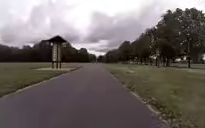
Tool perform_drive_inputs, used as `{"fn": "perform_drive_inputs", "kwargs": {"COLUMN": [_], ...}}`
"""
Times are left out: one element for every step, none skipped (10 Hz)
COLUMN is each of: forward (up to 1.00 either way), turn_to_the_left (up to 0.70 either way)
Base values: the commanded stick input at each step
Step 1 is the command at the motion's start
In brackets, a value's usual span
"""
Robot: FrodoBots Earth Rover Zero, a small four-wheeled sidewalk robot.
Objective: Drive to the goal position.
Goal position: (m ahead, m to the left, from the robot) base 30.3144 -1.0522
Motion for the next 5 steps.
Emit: {"fn": "perform_drive_inputs", "kwargs": {"forward": [0.7,0.7,0.7,0.7,0.7], "turn_to_the_left": [0.0,0.0,0.0,0.0,0.0]}}
